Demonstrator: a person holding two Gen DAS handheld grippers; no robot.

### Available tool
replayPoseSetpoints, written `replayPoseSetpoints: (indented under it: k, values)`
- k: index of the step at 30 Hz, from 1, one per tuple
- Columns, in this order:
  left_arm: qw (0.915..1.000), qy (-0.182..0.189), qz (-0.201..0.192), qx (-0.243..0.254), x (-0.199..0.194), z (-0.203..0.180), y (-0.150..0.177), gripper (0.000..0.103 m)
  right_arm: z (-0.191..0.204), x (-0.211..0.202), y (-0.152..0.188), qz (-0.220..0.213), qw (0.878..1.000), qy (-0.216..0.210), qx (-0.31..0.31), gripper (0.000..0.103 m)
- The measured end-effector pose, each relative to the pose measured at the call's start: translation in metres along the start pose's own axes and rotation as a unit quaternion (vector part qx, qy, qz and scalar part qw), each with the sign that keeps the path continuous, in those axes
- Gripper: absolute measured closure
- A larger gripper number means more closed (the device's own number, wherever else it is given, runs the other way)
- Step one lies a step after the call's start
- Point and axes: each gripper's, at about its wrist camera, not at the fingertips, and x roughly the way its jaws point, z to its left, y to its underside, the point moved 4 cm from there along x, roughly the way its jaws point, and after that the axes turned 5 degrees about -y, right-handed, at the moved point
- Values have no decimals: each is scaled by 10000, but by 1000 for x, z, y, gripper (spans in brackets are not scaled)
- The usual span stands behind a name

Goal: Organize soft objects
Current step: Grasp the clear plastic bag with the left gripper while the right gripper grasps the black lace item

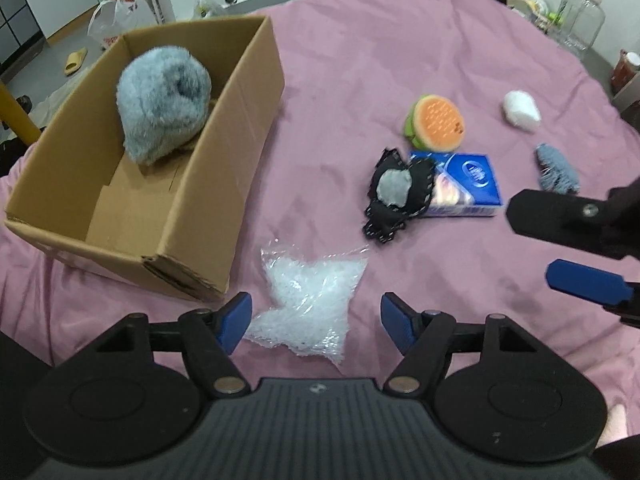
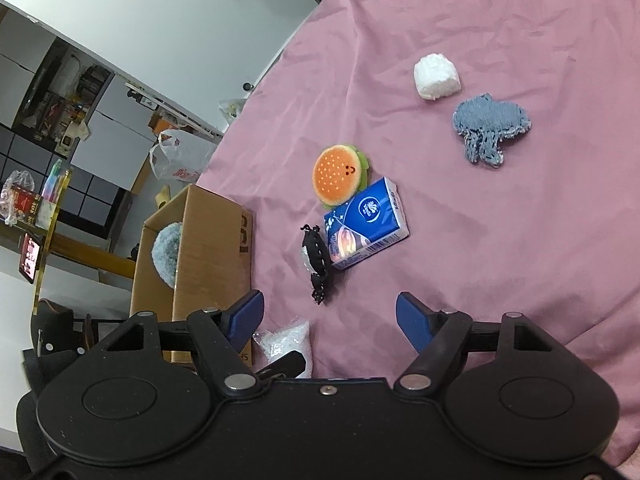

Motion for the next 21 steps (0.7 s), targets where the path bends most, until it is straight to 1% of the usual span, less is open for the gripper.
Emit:
replayPoseSetpoints:
  k: [3,5,8,9,11,12,13,15,21]
  values:
    - [10000,-47,54,-28,8,2,0,32,-2,5,0,56,10000,48,2,30]
    - [9999,-57,74,-38,13,2,-2,35,-2,9,0,99,9999,53,-13,31]
    - [9998,-14,161,-71,20,1,-2,49,-2,15,1,178,9998,53,-7,32]
    - [9998,4,178,-81,22,0,-2,57,-3,16,1,185,9998,50,7,32]
    - [9998,40,166,-92,23,0,-3,60,-4,18,-1,181,9998,51,17,32]
    - [9998,30,141,-95,23,0,-4,67,-4,19,-1,174,9998,52,20,32]
    - [9999,46,109,-105,22,1,-5,71,-4,20,-2,167,9998,53,19,32]
    - [9998,131,63,-133,18,1,-8,72,-3,23,-3,146,9999,52,13,32]
    - [9990,318,-155,-269,-2,9,-23,72,1,27,-8,106,9998,-163,27,32]
